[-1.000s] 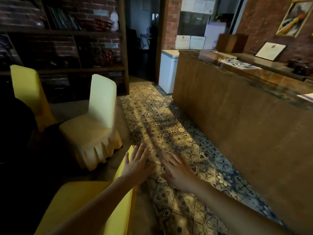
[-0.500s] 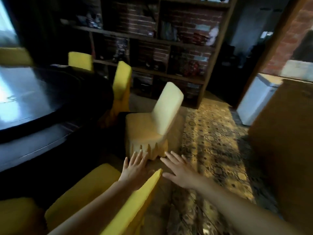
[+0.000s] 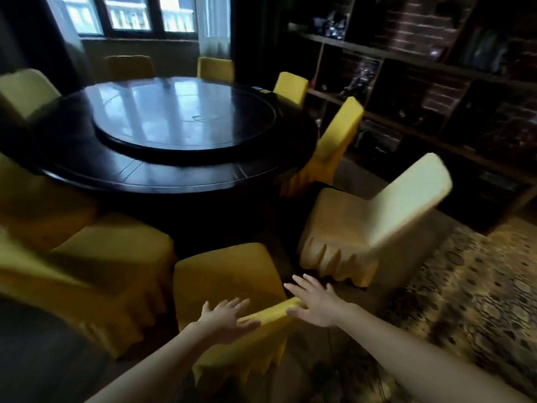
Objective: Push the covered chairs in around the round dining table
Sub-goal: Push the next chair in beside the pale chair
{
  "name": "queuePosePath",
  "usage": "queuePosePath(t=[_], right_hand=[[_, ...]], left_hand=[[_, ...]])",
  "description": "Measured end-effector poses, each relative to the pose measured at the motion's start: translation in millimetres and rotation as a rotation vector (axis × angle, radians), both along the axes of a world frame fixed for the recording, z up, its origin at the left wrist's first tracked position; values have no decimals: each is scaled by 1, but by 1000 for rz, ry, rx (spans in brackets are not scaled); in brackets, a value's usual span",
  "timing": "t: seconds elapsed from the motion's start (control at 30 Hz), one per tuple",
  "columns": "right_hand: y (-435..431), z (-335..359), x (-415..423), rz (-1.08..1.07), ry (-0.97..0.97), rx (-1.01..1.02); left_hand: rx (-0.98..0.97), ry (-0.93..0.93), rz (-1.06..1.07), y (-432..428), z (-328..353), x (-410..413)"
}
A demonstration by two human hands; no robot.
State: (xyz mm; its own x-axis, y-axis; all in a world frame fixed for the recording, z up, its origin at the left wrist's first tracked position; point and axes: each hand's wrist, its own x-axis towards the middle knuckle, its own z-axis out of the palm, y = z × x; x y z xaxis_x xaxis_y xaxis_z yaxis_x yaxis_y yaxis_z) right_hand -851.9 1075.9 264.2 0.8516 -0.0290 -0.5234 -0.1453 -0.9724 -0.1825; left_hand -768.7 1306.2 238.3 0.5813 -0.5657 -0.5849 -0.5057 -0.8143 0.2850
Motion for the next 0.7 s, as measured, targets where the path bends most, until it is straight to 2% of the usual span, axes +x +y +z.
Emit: queuePosePath(t=[0.07, 0.1, 0.23, 0.3, 0.53, 0.7], right_hand=[[-2, -5, 2, 16, 29, -22], [-3, -7, 3, 24, 33, -30], [-4, -12, 2, 110, -18, -49], [-6, -11, 3, 102, -39, -24], [-21, -2, 23, 105, -101, -63], [-35, -2, 50, 6, -129, -46]], left_hand=[[18, 82, 39, 7, -4, -9], [-5, 61, 55, 10, -7, -12], [-170, -263, 9, 13, -10, -20], [-214, -337, -66, 12, -16, -17], [-321, -428, -103, -7, -21, 1], [-352, -456, -87, -24, -24, 32]])
